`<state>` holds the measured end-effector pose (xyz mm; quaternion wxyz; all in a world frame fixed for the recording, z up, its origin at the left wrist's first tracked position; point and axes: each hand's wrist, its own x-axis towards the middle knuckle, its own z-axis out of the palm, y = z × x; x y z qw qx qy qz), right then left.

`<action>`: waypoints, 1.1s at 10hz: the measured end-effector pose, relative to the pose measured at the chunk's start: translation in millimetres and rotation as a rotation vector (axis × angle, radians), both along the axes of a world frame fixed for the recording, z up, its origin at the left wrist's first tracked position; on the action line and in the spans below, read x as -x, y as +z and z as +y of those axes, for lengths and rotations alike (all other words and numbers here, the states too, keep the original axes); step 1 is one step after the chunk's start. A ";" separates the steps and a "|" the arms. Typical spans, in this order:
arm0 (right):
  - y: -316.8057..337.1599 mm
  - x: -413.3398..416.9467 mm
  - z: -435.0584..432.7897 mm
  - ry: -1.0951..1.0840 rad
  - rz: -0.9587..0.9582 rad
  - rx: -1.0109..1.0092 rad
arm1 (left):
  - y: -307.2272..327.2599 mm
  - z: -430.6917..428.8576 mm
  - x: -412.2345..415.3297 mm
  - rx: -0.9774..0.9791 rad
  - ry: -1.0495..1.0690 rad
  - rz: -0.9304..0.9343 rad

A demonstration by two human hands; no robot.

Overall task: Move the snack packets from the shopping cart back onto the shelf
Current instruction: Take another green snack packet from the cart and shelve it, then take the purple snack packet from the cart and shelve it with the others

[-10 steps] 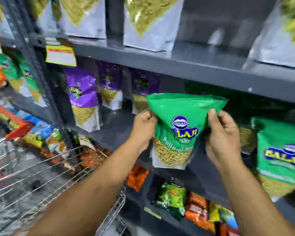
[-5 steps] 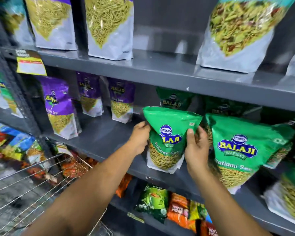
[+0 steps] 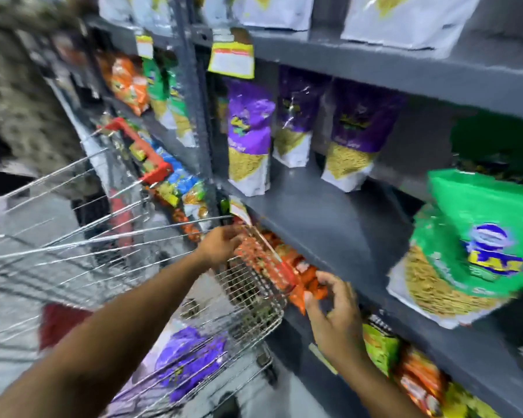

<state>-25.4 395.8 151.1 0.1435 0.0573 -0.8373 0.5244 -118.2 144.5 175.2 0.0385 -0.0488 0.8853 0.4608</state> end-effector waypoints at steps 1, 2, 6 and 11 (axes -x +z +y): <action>-5.2 33.5 -52.7 0.181 -0.040 -0.159 | -48.7 -69.2 -25.0 0.302 0.031 -0.130; -26.8 59.1 -100.2 0.371 -0.116 -0.312 | -103.6 -116.2 -58.9 0.475 -0.010 -0.293; -144.2 122.2 -229.9 0.836 -0.590 -0.994 | -251.6 -185.5 -158.2 0.353 0.166 -1.033; -264.4 113.5 -260.1 0.904 -1.231 -0.979 | -293.9 -181.1 -166.0 -0.379 0.155 -1.271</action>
